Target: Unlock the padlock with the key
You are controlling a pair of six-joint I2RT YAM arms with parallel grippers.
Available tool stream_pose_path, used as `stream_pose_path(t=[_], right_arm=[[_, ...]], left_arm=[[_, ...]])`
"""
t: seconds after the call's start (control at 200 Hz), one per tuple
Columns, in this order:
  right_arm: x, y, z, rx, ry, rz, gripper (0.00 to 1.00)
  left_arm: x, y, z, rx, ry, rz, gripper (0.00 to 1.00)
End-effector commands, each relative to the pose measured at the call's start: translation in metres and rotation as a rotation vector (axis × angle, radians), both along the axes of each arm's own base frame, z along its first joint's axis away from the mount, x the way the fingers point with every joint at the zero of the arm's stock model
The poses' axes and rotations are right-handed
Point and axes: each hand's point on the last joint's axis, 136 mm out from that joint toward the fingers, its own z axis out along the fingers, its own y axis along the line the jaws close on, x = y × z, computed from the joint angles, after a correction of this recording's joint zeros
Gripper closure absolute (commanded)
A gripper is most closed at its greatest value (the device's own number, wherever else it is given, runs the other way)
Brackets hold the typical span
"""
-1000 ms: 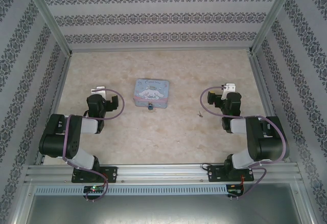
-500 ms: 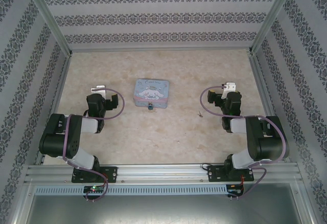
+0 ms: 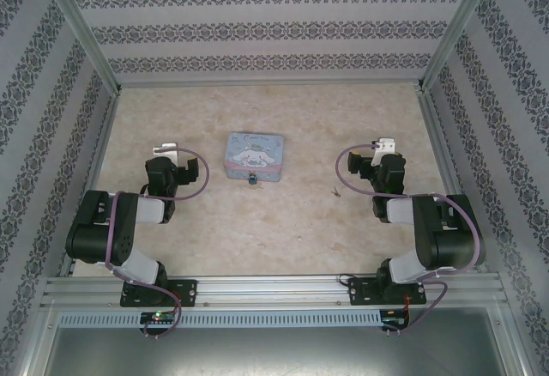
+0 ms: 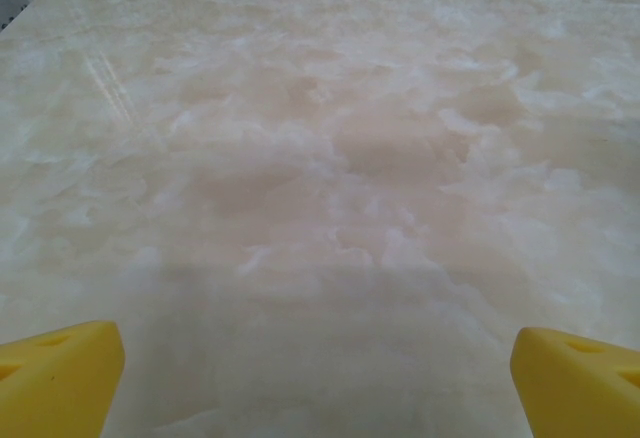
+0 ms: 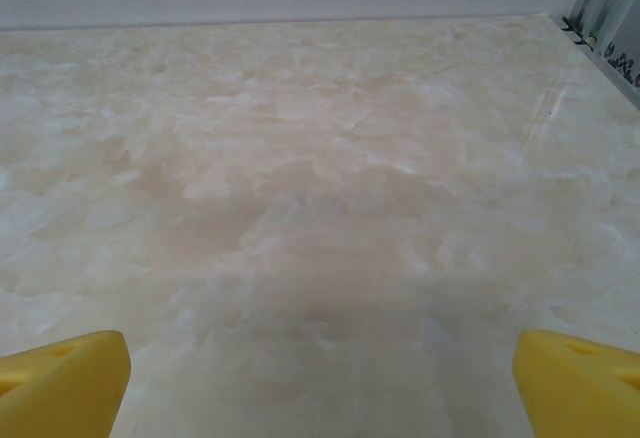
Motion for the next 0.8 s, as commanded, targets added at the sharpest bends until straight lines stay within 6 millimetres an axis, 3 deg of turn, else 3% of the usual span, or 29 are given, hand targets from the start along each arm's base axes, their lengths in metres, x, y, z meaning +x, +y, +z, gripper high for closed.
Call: stream_pose_path(t=[0.0,0.19,0.375,0.59,0.699,0.794], right_arm=[[0.011,-0.005,0.031,-0.002,-0.045,-0.028,0.02],[0.004,-0.014,0.052,0.028,-0.003,-0.098,0.02],[0.000,-0.011,0.074,0.245,0.083,-0.127,0.02],[0.003,0.052,0.093,0.495,0.172,0.170,0.02],[-0.002,0.066,0.089,0.606,0.231,0.209,0.03],[-0.009,0.076,0.079,0.672,0.298,0.225,0.10]], left_arm=[[0.011,0.000,0.017,0.002,-0.042,-0.011,0.00],[0.015,0.010,0.031,0.008,0.006,0.046,0.00],[0.014,0.015,0.055,0.001,0.024,0.086,0.00],[0.011,0.002,0.093,-0.225,0.036,0.118,0.00],[0.002,-0.005,0.099,-0.332,0.089,0.144,0.00],[-0.008,-0.016,0.100,-0.410,0.143,0.126,0.00]])
